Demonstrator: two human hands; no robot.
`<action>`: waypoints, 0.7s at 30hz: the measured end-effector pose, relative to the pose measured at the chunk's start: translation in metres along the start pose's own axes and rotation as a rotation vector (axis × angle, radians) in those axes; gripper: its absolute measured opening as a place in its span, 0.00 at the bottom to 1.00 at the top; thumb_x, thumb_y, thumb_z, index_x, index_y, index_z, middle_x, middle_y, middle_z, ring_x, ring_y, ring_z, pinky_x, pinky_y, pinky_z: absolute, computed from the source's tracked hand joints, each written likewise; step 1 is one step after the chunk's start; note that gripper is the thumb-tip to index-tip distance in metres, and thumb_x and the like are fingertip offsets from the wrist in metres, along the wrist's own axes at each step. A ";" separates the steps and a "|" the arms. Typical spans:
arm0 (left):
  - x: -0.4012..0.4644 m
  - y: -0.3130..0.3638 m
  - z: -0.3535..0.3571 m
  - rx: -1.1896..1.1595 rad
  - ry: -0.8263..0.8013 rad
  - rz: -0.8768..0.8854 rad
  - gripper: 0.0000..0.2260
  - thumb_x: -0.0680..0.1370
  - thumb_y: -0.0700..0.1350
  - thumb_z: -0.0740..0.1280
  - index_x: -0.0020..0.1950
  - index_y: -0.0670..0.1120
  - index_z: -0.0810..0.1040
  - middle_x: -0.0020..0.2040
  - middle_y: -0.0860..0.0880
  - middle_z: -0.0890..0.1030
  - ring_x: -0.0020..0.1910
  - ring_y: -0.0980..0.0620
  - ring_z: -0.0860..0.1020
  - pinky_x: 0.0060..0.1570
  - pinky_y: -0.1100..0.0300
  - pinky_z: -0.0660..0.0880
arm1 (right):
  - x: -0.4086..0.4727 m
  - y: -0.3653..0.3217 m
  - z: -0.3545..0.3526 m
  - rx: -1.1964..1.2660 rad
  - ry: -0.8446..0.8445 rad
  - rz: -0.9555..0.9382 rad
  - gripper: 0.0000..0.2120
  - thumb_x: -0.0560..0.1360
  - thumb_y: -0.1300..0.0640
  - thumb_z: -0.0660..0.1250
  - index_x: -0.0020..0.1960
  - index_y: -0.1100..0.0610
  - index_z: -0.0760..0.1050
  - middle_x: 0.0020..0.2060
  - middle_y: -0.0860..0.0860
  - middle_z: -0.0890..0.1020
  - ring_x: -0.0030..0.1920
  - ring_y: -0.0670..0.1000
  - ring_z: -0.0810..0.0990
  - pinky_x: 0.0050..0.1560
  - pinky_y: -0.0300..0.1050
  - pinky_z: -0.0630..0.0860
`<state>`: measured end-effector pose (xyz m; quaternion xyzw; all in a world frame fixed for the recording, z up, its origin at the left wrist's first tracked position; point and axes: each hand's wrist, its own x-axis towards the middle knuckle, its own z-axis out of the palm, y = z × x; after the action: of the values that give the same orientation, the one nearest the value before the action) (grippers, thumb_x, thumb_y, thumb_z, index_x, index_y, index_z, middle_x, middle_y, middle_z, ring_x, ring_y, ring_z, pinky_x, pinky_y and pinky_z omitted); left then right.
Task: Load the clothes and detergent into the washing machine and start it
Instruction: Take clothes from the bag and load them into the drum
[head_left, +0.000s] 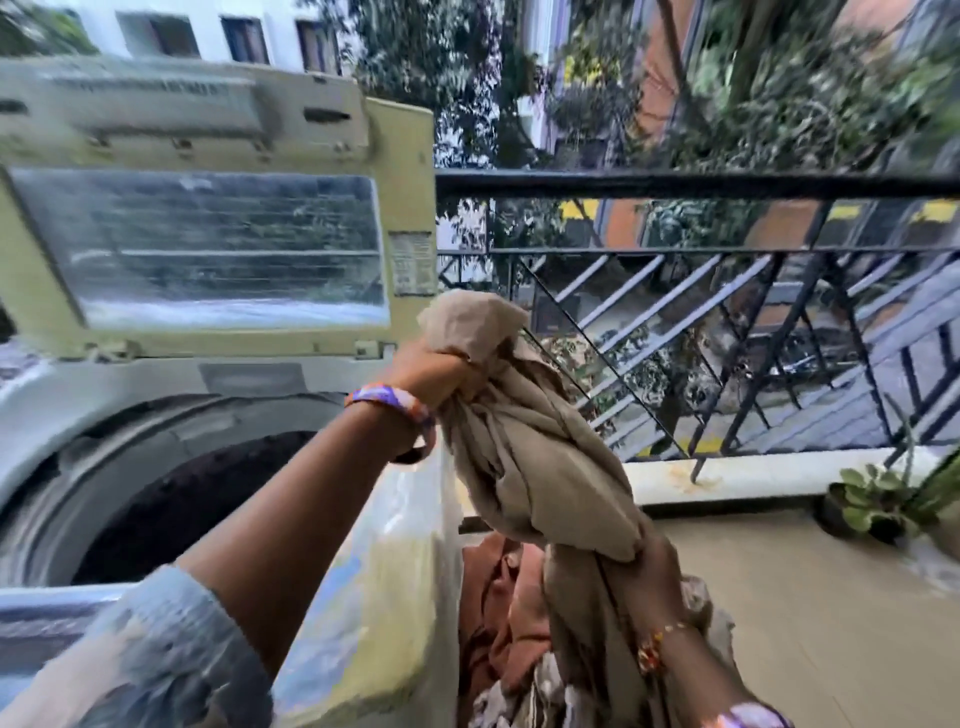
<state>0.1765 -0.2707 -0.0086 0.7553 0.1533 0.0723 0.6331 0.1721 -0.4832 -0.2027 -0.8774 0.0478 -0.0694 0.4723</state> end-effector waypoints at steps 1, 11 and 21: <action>0.001 -0.003 -0.014 -0.018 0.020 0.002 0.20 0.53 0.37 0.63 0.43 0.46 0.78 0.46 0.45 0.77 0.47 0.50 0.73 0.49 0.53 0.72 | -0.002 -0.006 0.001 0.023 -0.001 -0.021 0.20 0.63 0.53 0.69 0.55 0.54 0.77 0.47 0.59 0.84 0.50 0.61 0.81 0.45 0.53 0.76; 0.001 -0.035 -0.120 0.217 0.181 -0.141 0.33 0.60 0.39 0.76 0.62 0.37 0.69 0.55 0.37 0.77 0.57 0.40 0.78 0.56 0.45 0.76 | -0.016 -0.070 0.036 0.311 0.055 -0.092 0.03 0.67 0.55 0.61 0.39 0.49 0.73 0.35 0.46 0.77 0.42 0.51 0.74 0.42 0.45 0.70; -0.035 -0.008 -0.084 0.923 -0.476 0.389 0.62 0.58 0.55 0.79 0.76 0.48 0.37 0.77 0.43 0.47 0.76 0.43 0.48 0.75 0.46 0.49 | -0.029 -0.127 0.020 0.409 0.075 -0.236 0.05 0.67 0.51 0.59 0.37 0.47 0.73 0.35 0.41 0.77 0.38 0.41 0.73 0.44 0.36 0.72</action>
<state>0.1173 -0.2020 0.0028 0.9642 -0.1207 -0.0594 0.2287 0.1490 -0.3925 -0.1097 -0.7598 -0.0525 -0.1648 0.6267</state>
